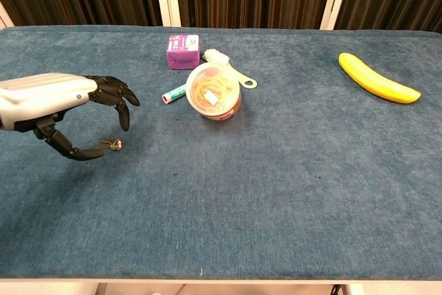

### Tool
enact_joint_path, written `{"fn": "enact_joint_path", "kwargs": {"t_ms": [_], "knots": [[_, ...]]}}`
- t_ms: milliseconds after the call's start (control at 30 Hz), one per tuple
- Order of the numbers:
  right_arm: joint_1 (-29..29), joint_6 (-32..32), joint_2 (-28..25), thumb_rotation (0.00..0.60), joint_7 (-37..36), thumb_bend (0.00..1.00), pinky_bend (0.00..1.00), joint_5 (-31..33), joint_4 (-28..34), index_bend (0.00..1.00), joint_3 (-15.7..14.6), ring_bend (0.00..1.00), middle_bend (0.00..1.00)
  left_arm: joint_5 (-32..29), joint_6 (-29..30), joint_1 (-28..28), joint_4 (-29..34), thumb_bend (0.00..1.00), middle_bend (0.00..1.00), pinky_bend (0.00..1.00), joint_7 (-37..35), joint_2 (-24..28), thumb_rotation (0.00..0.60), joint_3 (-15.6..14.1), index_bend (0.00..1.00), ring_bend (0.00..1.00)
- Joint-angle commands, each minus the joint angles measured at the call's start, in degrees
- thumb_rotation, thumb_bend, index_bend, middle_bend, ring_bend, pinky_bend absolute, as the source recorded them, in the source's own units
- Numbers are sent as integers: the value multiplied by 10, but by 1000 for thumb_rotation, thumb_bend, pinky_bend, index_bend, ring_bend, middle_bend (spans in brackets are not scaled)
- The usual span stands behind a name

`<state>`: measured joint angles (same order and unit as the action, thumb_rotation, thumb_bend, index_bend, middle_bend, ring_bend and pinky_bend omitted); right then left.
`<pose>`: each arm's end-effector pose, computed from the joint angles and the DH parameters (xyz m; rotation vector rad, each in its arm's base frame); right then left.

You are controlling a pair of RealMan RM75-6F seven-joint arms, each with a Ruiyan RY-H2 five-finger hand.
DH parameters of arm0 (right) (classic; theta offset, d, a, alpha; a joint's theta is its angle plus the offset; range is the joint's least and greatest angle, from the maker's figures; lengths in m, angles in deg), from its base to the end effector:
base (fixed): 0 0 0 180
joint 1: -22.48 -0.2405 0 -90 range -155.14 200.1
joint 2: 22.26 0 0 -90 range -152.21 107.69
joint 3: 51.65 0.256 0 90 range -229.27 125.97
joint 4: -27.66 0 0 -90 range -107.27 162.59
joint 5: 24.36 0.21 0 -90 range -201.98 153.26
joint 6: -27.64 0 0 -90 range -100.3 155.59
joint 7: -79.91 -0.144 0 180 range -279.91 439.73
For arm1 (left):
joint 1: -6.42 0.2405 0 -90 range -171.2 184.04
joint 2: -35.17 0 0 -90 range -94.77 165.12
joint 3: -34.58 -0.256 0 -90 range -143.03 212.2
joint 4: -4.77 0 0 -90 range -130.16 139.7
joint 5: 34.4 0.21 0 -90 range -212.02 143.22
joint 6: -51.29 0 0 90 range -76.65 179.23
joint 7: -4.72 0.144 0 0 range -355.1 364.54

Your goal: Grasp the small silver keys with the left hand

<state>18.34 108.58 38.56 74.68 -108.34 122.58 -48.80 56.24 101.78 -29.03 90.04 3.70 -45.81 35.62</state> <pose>-0.3172 -0.1762 0.1657 1.3547 -1.0393 0.8973 -0.1955 0.2823 -0.0106 -2.1826 -0.9798 -0.9002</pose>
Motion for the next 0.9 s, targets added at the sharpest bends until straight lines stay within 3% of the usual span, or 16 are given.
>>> {"fn": "enact_joint_path", "kwargs": {"t_ms": [33,900], "knots": [[0,1,0,600,1,1000,0,0,0,327,0,47,100,1,0,-7,-15,256,152,68,-10,-11,600,-4,409,7],[-2,-3,2,600,4,1000,0,4,-1,329,1,47,100,-5,-1,-37,-71,284,172,68,-44,-48,600,-19,486,8]]}}
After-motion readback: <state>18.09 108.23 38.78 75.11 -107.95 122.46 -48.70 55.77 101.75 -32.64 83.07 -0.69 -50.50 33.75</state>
